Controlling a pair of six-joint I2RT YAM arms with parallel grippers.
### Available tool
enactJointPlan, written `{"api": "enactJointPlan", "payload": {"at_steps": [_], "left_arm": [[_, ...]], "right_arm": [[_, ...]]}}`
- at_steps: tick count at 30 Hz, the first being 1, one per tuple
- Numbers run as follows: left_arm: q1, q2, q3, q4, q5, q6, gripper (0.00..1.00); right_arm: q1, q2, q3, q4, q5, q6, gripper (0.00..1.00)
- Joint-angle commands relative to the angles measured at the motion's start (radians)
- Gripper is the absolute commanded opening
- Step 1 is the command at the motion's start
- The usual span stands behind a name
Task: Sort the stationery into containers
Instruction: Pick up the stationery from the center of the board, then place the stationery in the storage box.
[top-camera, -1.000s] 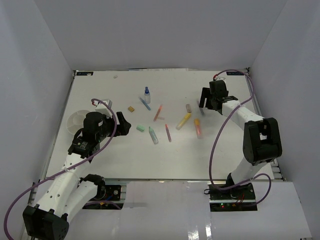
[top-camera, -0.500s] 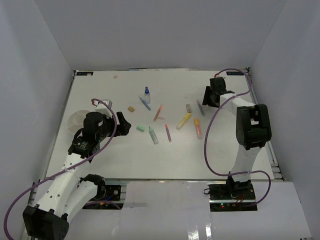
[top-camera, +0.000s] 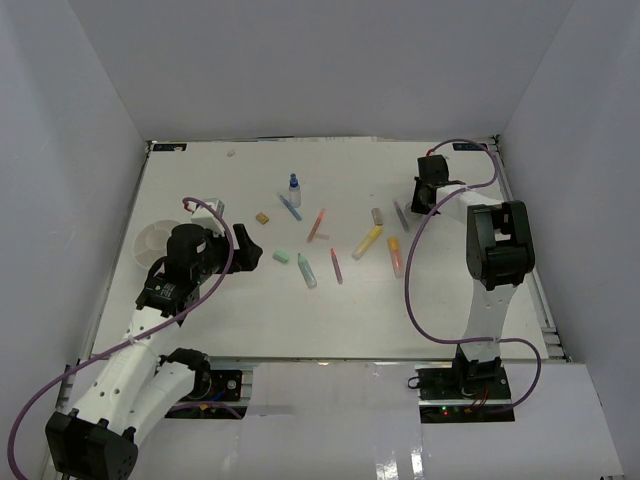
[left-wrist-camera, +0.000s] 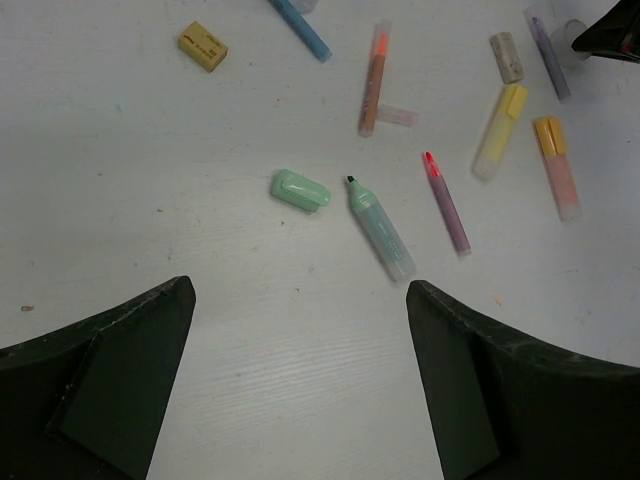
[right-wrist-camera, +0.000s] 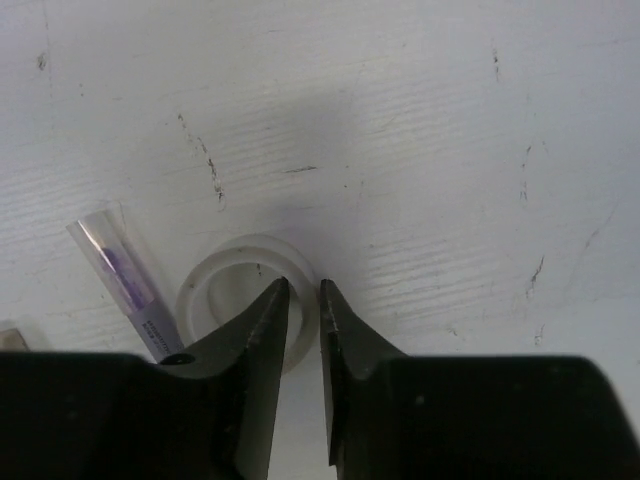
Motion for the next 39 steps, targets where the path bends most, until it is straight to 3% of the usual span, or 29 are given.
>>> {"api": "enactJointPlan", "payload": {"at_steps": [1, 5, 12, 16, 23, 32, 39], "left_arm": [[-0.004, -0.022, -0.006, 0.024, 0.018, -0.014, 0.98], [-0.004, -0.019, 0.019, 0.024, 0.090, -0.091, 0.98], [-0.005, 0.051, 0.114, 0.040, 0.288, -0.239, 0.98], [-0.034, 0.103, 0.129, 0.122, 0.357, -0.324, 0.98], [-0.261, 0.241, 0.244, 0.182, 0.177, -0.367, 0.98], [-0.436, 0.399, 0.382, 0.202, 0.012, -0.427, 0.92], [-0.502, 0.487, 0.456, 0.194, -0.124, -0.408, 0.86]], "right_arm": [[-0.005, -0.021, 0.015, 0.011, -0.004, 0.002, 0.20], [-0.004, -0.128, -0.083, 0.068, -0.038, -0.018, 0.08], [0.096, -0.456, -0.290, 0.172, -0.134, -0.089, 0.08], [0.250, -0.598, -0.356, 0.212, -0.147, -0.107, 0.08], [0.471, -0.774, -0.433, 0.286, -0.176, -0.055, 0.08], [0.551, -0.847, -0.481, 0.324, -0.171, -0.029, 0.08], [0.570, -0.859, -0.501, 0.344, -0.187, -0.017, 0.08]]}}
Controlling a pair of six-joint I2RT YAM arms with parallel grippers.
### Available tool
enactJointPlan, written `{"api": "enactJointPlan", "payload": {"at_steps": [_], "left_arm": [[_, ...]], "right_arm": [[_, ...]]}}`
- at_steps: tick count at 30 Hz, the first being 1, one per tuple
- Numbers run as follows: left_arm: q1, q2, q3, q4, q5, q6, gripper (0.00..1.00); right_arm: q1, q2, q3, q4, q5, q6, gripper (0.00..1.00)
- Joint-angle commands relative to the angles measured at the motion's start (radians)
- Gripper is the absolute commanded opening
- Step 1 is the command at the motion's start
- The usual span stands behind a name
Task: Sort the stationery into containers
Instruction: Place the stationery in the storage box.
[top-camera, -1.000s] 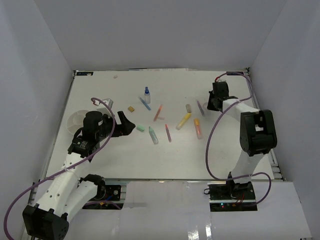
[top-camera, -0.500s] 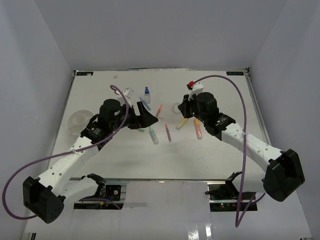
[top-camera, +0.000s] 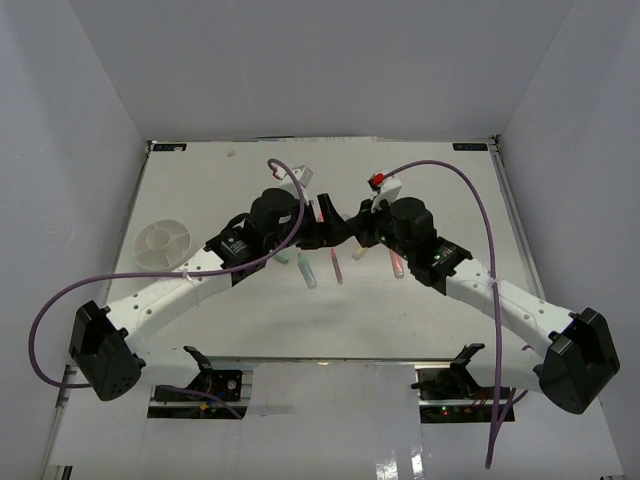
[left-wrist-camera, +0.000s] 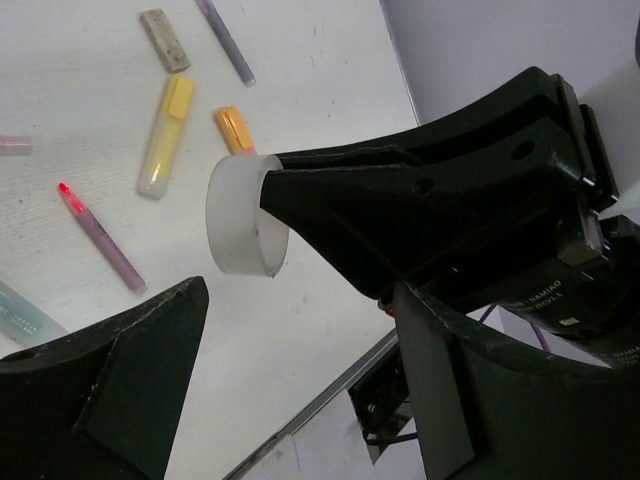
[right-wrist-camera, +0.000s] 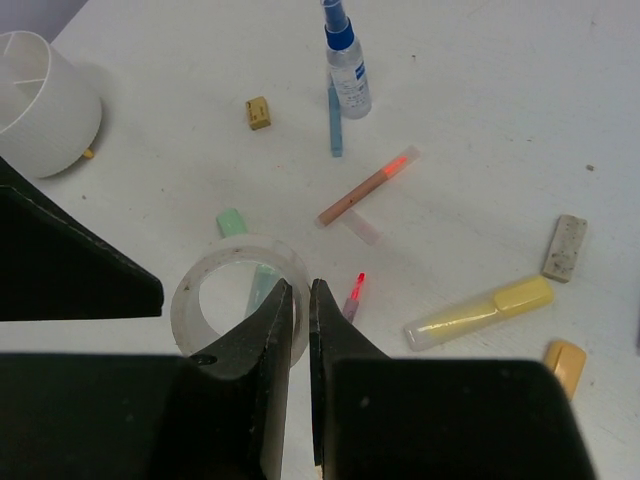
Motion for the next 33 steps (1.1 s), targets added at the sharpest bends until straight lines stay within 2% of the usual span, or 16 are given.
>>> {"api": "enactJointPlan", "payload": {"at_steps": [1, 9, 18, 21, 22, 26, 27, 28, 30, 31, 32, 33], "left_arm": [[-0.016, 0.008, 0.051, 0.007, -0.107, 0.005, 0.84], [-0.030, 0.042, 0.057, -0.014, -0.190, 0.007, 0.77], [-0.031, 0.093, 0.086, -0.008, -0.155, 0.004, 0.63], [-0.033, 0.097, 0.092, -0.010, -0.147, 0.005, 0.54], [-0.033, 0.096, 0.089, -0.008, -0.152, 0.005, 0.46], [-0.034, 0.081, 0.077, -0.010, -0.173, 0.014, 0.29], [-0.034, 0.076, 0.074, -0.010, -0.178, 0.020, 0.27], [-0.033, 0.067, 0.071, -0.011, -0.179, 0.023, 0.27], [-0.034, 0.059, 0.066, -0.019, -0.195, 0.028, 0.26], [-0.033, 0.048, 0.063, -0.024, -0.199, 0.037, 0.26], [-0.031, 0.044, 0.060, -0.030, -0.219, 0.043, 0.26], [-0.030, 0.039, 0.060, -0.037, -0.230, 0.059, 0.26]], "right_arm": [[0.009, -0.034, -0.015, 0.070, -0.013, 0.022, 0.08], [0.010, -0.057, -0.047, 0.104, -0.033, 0.039, 0.08], [0.010, -0.055, -0.058, 0.129, -0.052, 0.054, 0.08], [0.010, -0.051, -0.058, 0.136, -0.058, 0.059, 0.08], [0.010, -0.048, -0.059, 0.136, -0.060, 0.059, 0.08], [0.010, -0.048, -0.062, 0.139, -0.063, 0.059, 0.10], [0.010, -0.049, -0.064, 0.141, -0.066, 0.057, 0.13], [0.012, -0.051, -0.064, 0.143, -0.067, 0.057, 0.21], [0.010, -0.052, -0.065, 0.147, -0.081, 0.054, 0.31], [0.010, -0.055, -0.065, 0.147, -0.083, 0.046, 0.44], [0.010, -0.057, -0.065, 0.146, -0.083, 0.043, 0.50], [0.010, -0.060, -0.065, 0.143, -0.083, 0.039, 0.62]]}}
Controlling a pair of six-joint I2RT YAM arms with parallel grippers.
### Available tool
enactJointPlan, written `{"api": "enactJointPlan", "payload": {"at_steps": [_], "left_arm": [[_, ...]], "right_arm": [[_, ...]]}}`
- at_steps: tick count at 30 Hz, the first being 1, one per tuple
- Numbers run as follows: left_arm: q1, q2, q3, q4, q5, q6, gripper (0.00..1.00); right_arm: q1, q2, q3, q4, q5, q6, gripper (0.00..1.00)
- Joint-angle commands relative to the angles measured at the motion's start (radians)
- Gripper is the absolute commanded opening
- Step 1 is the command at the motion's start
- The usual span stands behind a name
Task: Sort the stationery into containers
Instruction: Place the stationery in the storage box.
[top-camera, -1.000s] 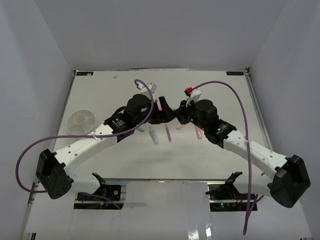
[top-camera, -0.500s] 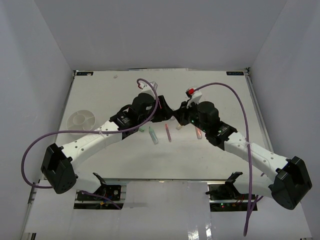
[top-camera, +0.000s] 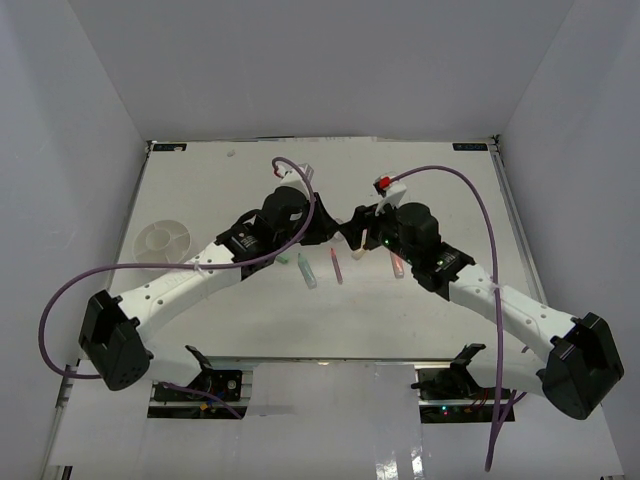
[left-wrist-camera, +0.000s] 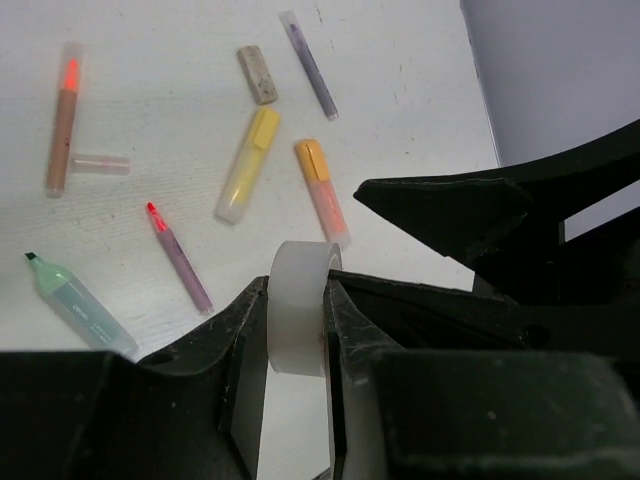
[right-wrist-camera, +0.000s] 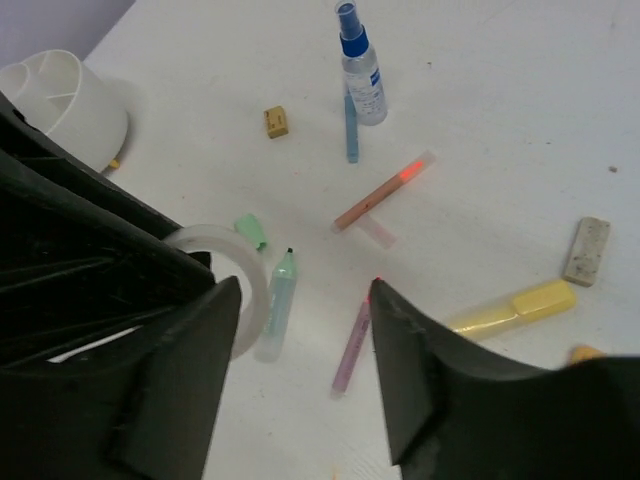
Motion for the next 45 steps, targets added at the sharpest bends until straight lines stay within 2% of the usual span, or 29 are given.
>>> {"api": "enactJointPlan", "payload": {"at_steps": [1, 8, 10, 12, 16, 21, 23, 24, 27, 29, 32, 33, 36, 40, 45], "left_arm": [[0.003, -0.058, 0.008, -0.015, -0.063, 0.040, 0.26], [0.098, -0.165, -0.012, -0.161, -0.202, 0.132, 0.24], [0.182, -0.224, -0.018, -0.224, -0.229, 0.152, 0.24], [0.290, -0.282, -0.021, -0.264, -0.229, 0.177, 0.24], [0.414, -0.340, -0.009, -0.379, -0.311, 0.249, 0.25], [0.581, -0.354, -0.019, -0.417, -0.379, 0.373, 0.26], [0.677, -0.350, -0.036, -0.401, -0.371, 0.410, 0.26], [0.714, -0.337, -0.041, -0.384, -0.355, 0.442, 0.26], [0.855, -0.299, -0.035, -0.369, -0.252, 0.470, 0.25], [0.914, -0.230, 0.005, -0.386, -0.177, 0.467, 0.20], [0.972, -0.143, 0.051, -0.404, -0.131, 0.467, 0.13], [0.986, -0.127, 0.059, -0.410, -0.127, 0.462, 0.07], [1.024, -0.110, 0.053, -0.407, -0.158, 0.431, 0.02], [1.072, -0.156, -0.003, -0.418, -0.221, 0.373, 0.07], [1.101, -0.218, -0.058, -0.491, -0.319, 0.263, 0.09]], "right_arm": [[0.015, -0.030, -0.002, 0.062, -0.043, -0.014, 0.67], [0.014, -0.085, -0.013, 0.021, -0.023, -0.086, 0.98], [0.015, -0.109, -0.031, 0.023, -0.017, -0.098, 0.90], [0.014, -0.126, -0.042, 0.023, -0.016, -0.113, 0.90], [0.014, -0.139, -0.065, 0.024, -0.011, -0.152, 0.90], [0.014, -0.131, -0.104, 0.035, -0.039, -0.242, 0.90], [0.014, -0.129, -0.120, 0.045, -0.046, -0.251, 0.90], [0.014, -0.129, -0.124, 0.050, -0.101, -0.257, 0.90], [0.014, -0.125, -0.128, 0.061, -0.147, -0.264, 0.90], [0.014, -0.132, -0.139, 0.072, -0.164, -0.264, 0.90], [0.014, -0.163, -0.159, 0.087, -0.163, -0.270, 0.90], [0.018, -0.172, -0.168, 0.088, -0.152, -0.273, 0.90], [0.020, -0.200, -0.177, 0.089, -0.128, -0.277, 0.90], [0.026, -0.228, -0.191, 0.089, -0.092, -0.277, 0.90], [0.050, -0.246, -0.197, 0.089, -0.028, -0.277, 0.90]]}}
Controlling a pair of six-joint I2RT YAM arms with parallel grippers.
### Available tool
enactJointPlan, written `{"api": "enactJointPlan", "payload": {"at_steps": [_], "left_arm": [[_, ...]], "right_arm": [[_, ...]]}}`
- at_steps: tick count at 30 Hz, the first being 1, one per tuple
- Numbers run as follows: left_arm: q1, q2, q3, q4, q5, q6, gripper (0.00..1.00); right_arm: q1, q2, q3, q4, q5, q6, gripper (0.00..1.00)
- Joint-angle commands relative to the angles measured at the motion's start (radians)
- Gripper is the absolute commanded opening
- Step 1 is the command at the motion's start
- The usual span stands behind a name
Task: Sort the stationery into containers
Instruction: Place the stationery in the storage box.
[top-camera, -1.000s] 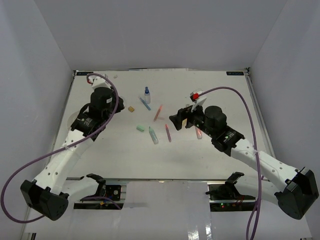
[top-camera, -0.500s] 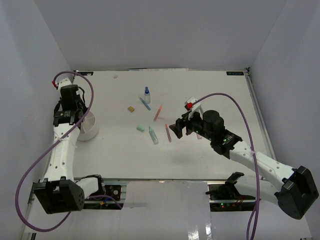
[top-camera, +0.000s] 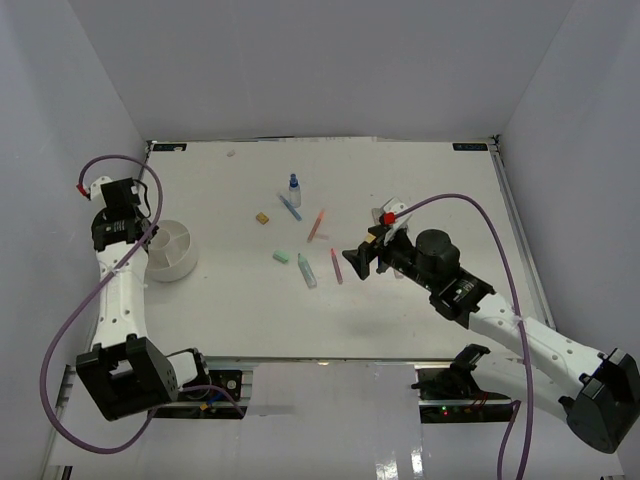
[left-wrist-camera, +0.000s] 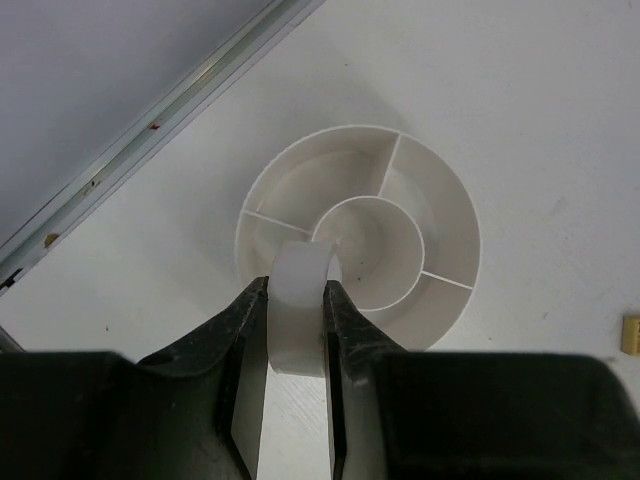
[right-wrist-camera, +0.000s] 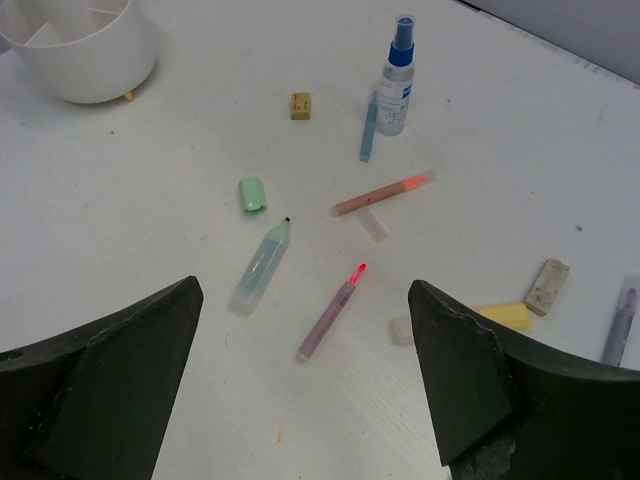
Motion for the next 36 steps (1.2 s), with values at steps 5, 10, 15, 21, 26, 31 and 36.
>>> {"api": "enactJointPlan", "payload": {"at_steps": [5, 10, 15, 21, 26, 31, 36], "left_arm": [[0.033, -0.073, -0.044, -0.118, -0.098, -0.149, 0.10], [0.044, -0.059, -0.074, -0.129, -0.099, -0.184, 0.11], [0.062, -0.054, -0.126, -0.058, -0.023, -0.205, 0.18], [0.071, -0.030, -0.150, -0.027, 0.008, -0.248, 0.19], [0.076, -0.031, -0.165, -0.004, 0.019, -0.271, 0.25], [0.082, -0.039, -0.163, 0.006, 0.014, -0.274, 0.30], [0.087, -0.033, -0.168, 0.008, 0.025, -0.278, 0.44]], "right_arm": [[0.038, -0.032, -0.026, 0.057, 0.104, -0.013, 0.90], [0.048, -0.043, -0.029, 0.058, 0.114, -0.041, 0.90], [0.048, -0.046, -0.035, 0.060, 0.114, -0.038, 0.90], [0.048, -0.044, -0.038, 0.068, 0.112, -0.038, 0.90], [0.048, -0.041, -0.041, 0.072, 0.109, -0.036, 0.90], [0.048, -0.037, -0.044, 0.078, 0.104, -0.033, 0.90], [0.048, -0.034, -0.046, 0.081, 0.103, -0.033, 0.90]]}}
